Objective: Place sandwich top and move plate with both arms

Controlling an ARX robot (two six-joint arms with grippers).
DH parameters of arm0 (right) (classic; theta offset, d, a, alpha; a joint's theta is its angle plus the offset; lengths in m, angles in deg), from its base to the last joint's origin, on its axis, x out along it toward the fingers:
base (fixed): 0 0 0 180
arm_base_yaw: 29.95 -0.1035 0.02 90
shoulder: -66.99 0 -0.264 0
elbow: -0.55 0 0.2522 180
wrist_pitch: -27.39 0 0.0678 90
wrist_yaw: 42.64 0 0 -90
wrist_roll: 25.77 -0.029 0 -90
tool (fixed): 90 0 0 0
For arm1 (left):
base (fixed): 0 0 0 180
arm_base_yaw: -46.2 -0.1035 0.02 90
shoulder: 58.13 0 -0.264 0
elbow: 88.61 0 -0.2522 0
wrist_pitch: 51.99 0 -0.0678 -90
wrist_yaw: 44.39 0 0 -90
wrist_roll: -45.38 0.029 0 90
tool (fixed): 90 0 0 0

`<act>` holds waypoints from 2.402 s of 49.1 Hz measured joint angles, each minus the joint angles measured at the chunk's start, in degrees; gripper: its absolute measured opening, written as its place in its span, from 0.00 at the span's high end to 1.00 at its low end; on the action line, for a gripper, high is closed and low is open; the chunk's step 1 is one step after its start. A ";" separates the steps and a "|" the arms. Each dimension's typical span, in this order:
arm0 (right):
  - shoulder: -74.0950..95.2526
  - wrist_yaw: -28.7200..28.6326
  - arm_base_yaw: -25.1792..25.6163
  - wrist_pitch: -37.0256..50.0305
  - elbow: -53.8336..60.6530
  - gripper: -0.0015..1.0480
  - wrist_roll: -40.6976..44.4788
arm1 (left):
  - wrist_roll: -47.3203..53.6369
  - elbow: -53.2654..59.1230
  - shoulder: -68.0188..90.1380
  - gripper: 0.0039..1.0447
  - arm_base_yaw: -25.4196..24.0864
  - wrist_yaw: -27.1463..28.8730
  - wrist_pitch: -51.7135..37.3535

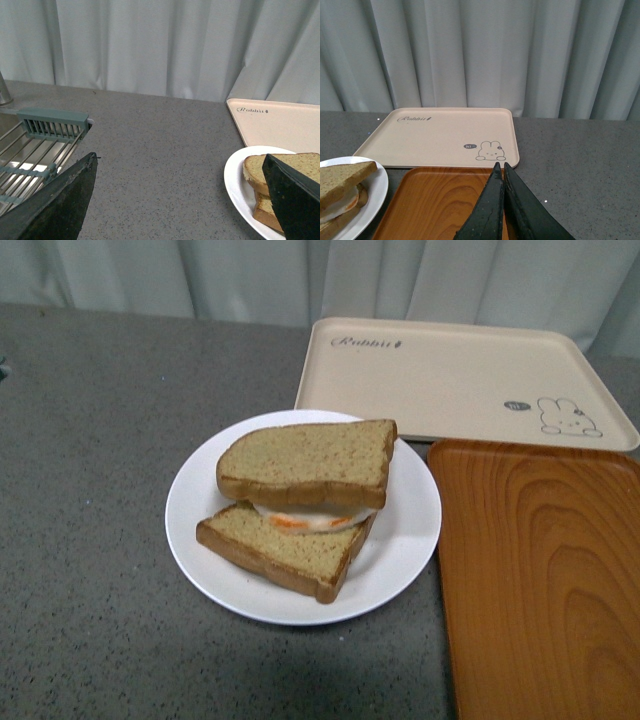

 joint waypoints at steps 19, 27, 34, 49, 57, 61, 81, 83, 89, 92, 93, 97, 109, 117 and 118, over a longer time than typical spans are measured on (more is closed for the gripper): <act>-0.04 0.00 0.00 0.00 0.00 0.94 0.07 | 0.00 0.00 0.00 0.06 0.00 0.02 0.00; -0.04 -0.02 0.00 0.00 0.00 0.73 0.07 | 0.00 0.00 0.00 0.06 0.00 0.02 0.00; -0.04 -0.02 0.00 -0.02 0.00 0.52 0.07 | 0.00 0.00 0.00 0.06 0.02 0.04 0.00; -0.11 -0.02 0.00 -0.02 0.00 0.09 0.02 | -43.32 -4.74 38.05 0.06 5.99 6.32 -6.75; -0.11 0.00 0.00 -0.02 0.00 0.09 0.04 | -50.12 -5.90 62.64 0.06 9.73 5.99 -25.53; -0.11 -0.02 0.00 -0.02 0.00 0.09 0.04 | -52.26 -7.34 72.46 0.06 11.80 5.92 -32.44; -0.11 -0.02 0.00 -0.02 0.00 0.09 0.02 | -60.54 -14.43 98.57 0.06 22.51 6.45 -48.89; -0.11 0.00 0.00 -0.02 0.00 0.09 0.02 | -61.37 -15.45 99.65 0.06 23.54 6.56 -49.48; -0.11 -0.02 0.00 0.00 0.00 0.09 0.04 | -64.00 -18.10 102.25 0.06 25.79 6.88 -50.27; -0.11 -0.02 0.00 -0.02 0.00 0.09 0.04 | -65.29 -19.02 103.30 0.06 26.47 7.34 -50.66; -0.11 -0.02 0.00 -0.02 0.00 0.09 0.02 | -65.51 -19.19 103.51 0.06 26.67 7.48 -50.66; -0.11 -0.02 0.00 -0.02 0.00 0.09 0.02 | -66.73 -19.67 104.50 0.06 27.32 7.96 -50.66; -0.11 -0.02 0.00 -0.02 0.00 0.09 0.02 | -68.94 -20.90 106.14 0.06 28.72 9.29 -50.58; -0.11 -0.02 0.00 -0.02 0.00 0.09 0.02 | -69.48 -22.12 107.49 0.06 28.87 9.46 -51.01; -0.11 -0.02 0.02 -0.02 0.00 0.09 0.02 | -69.59 -22.32 107.65 0.06 28.85 9.53 -51.04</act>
